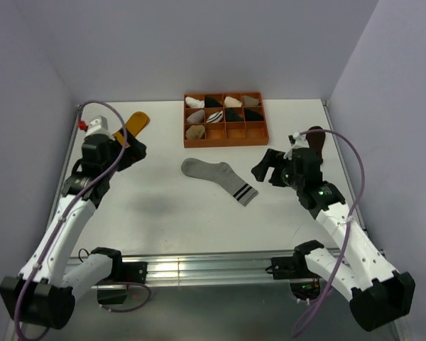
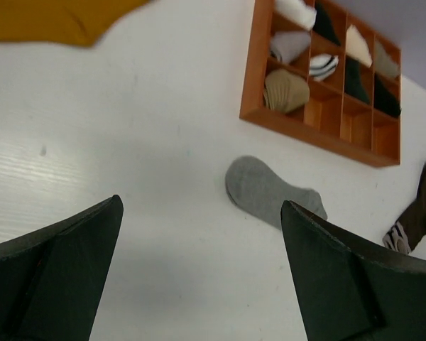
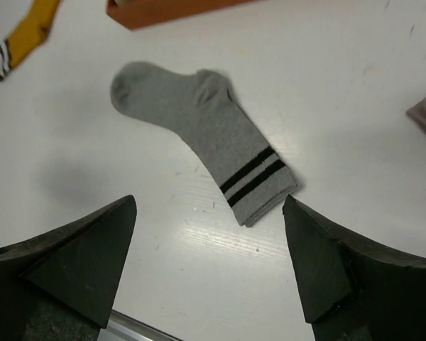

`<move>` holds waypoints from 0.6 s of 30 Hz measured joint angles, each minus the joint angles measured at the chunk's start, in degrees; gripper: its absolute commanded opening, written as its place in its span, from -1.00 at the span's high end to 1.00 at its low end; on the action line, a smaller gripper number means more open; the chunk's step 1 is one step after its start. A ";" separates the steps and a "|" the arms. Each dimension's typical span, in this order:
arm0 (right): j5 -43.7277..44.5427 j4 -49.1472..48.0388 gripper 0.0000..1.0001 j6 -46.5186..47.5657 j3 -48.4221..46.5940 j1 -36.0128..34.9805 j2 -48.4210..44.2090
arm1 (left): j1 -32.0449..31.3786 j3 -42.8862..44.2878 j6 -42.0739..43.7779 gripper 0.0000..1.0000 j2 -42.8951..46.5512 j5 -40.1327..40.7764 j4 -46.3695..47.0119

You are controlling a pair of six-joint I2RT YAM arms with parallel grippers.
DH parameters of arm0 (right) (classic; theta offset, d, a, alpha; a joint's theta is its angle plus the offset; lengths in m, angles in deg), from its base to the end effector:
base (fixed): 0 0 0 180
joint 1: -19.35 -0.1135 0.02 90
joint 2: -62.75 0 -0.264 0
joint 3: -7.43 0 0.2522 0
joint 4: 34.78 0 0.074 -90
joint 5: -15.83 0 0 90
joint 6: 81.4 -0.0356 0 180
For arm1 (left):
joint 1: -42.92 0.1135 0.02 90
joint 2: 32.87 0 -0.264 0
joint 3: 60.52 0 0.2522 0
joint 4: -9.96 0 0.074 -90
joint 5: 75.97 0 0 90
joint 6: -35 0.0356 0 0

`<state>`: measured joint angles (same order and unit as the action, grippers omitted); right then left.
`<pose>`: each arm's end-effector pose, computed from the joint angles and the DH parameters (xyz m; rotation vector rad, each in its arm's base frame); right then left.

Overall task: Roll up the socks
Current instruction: Adjust the sock at the center of the board.

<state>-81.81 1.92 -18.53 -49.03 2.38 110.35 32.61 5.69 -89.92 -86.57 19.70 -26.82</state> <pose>0.1783 0.0593 0.2963 0.1021 2.1065 0.6072 0.2069 -0.0341 0.3359 -0.4923 1.9545 -0.4084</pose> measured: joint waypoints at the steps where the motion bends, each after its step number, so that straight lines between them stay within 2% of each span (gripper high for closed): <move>1: -0.39 -0.17 -0.79 -0.26 0.50 -0.13 1.64 | -1.38 0.02 -0.94 -0.99 -2.32 -0.28 0.37; 7: -0.07 -3.02 -0.50 -1.14 3.41 -2.95 8.72 | -16.26 5.05 -5.60 -0.97 -19.06 2.67 2.99; 13: 1.03 -5.53 -0.49 -1.66 4.09 -3.78 12.39 | -26.38 18.08 -6.67 -0.85 -39.34 7.98 7.43; 18: 2.21 -6.36 -0.49 -1.79 5.66 -3.78 11.65 | -29.99 26.01 -6.78 -0.76 -52.98 8.17 11.69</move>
<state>-79.61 -4.44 -20.33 -43.37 -1.40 122.00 2.63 31.70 -96.70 -139.55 27.88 -15.13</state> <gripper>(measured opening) 0.747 0.898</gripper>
